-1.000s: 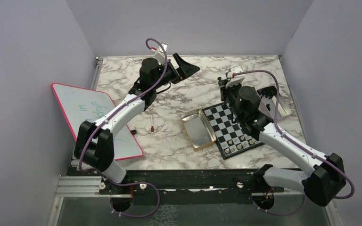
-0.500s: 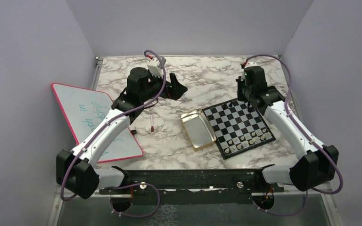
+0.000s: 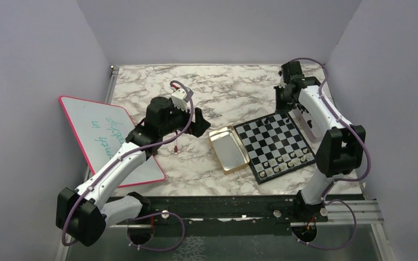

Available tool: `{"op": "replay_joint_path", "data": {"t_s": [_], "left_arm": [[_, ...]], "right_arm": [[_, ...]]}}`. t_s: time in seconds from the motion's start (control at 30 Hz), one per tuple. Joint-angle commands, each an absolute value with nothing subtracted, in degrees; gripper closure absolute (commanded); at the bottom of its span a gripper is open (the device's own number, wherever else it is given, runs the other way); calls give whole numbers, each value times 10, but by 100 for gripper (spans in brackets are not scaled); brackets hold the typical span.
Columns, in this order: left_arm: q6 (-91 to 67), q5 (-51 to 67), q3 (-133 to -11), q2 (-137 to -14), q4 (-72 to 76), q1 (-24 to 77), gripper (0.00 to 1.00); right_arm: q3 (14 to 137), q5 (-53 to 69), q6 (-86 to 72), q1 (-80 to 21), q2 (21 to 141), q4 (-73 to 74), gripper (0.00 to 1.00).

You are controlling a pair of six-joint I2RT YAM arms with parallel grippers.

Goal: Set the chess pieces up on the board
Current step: Place the chess piece on the chessboard.

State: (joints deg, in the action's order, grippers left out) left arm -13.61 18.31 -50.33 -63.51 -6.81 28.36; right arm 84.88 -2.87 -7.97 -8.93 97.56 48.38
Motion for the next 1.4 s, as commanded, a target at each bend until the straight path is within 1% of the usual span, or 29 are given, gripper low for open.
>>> {"op": "replay_joint_path", "data": {"t_s": [0.0, 0.2, 0.5, 0.77, 1.13, 1.37], "left_arm": [[-101, 150, -504, -609, -79, 305, 1], [-81, 126, -504, -594, -92, 323, 1], [-76, 115, -504, -588, -96, 326, 1], [-71, 105, -504, -582, -98, 326, 1], [-70, 106, -504, -575, -99, 326, 1], [-70, 106, -504, -574, -99, 326, 1]], "right_arm": [[916, -18, -74, -71, 1035, 566, 98], [985, -25, -57, -50, 1118, 610, 97], [1031, -3, -36, -37, 1193, 619, 95], [1053, 31, -29, -35, 1223, 624, 95], [1066, 21, -26, -33, 1246, 639, 91], [1071, 13, -27, -33, 1253, 641, 82]]}}
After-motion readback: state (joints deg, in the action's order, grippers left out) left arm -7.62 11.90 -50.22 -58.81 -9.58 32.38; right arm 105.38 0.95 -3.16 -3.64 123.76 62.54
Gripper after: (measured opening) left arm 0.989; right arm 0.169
